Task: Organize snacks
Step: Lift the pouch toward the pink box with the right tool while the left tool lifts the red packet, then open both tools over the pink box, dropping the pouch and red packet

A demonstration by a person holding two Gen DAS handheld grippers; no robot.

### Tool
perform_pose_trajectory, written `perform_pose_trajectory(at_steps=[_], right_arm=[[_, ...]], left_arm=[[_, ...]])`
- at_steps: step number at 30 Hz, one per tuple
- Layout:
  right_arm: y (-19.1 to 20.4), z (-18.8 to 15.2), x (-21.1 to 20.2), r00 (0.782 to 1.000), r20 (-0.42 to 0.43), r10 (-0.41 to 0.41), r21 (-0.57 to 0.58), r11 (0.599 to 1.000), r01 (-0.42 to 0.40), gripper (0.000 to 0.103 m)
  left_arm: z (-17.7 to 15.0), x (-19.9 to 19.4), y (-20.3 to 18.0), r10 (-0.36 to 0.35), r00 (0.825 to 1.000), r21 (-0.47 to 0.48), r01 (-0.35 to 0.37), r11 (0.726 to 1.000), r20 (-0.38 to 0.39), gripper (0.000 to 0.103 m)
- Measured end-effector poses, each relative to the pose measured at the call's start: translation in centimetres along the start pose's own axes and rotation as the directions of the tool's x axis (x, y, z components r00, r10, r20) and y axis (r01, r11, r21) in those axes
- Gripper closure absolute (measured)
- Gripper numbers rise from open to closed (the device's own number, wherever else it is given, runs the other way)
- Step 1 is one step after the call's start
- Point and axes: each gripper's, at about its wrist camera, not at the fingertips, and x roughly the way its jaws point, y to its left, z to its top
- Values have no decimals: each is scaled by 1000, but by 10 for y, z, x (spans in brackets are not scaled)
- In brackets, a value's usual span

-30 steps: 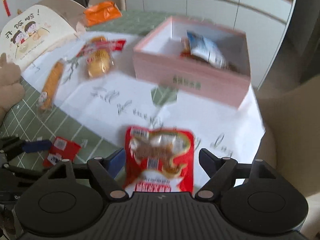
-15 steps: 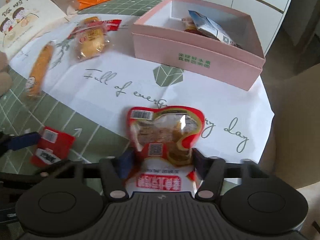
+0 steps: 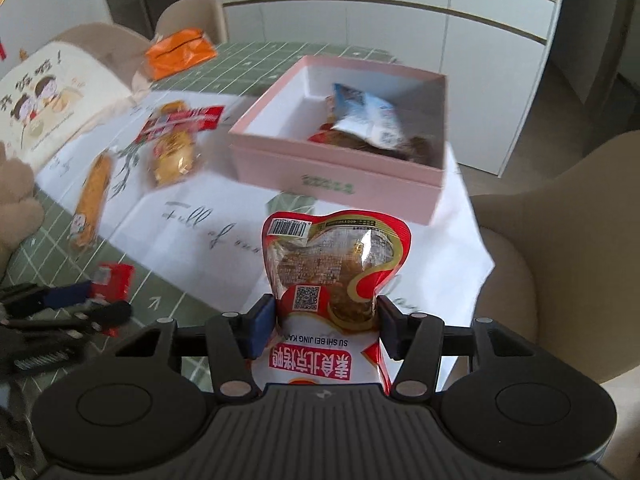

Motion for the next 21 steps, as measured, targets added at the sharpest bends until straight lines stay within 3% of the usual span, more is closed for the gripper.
perform_pose_trajectory(at_steps=[4,8,12,13,14,15,18,21], right_arm=[[-23,24,-24,993,103,53,33,998,-57,50],[-42,89,-45,972,224,66,26,997,-73,53],[-62,165,-25,972,208,111,57,991,-125,52],[-66,178,-11,971,171,168,60,982,-180,40],[-71,189,8,966,118,232,70,968,-241,33],[-78,195,26,966,83,244,101,962,-252,31],[-95,185,53,988,76,132,136,981,-141,31],[-102,159,59,992,77,99,124,986,-108,31]], left_arm=[[73,-17,-21,-133,983,34,130,991,124,38],[158,-12,-49,-266,944,84,254,964,198,29],[220,30,-56,-375,906,18,379,925,196,29],[227,51,-55,-375,913,3,379,925,162,29],[230,78,-53,-342,934,-29,347,938,105,33],[228,100,-51,-304,951,-56,307,950,55,34],[207,128,-41,-258,966,-81,258,963,11,34],[180,125,-31,-166,986,-67,167,984,28,34]])
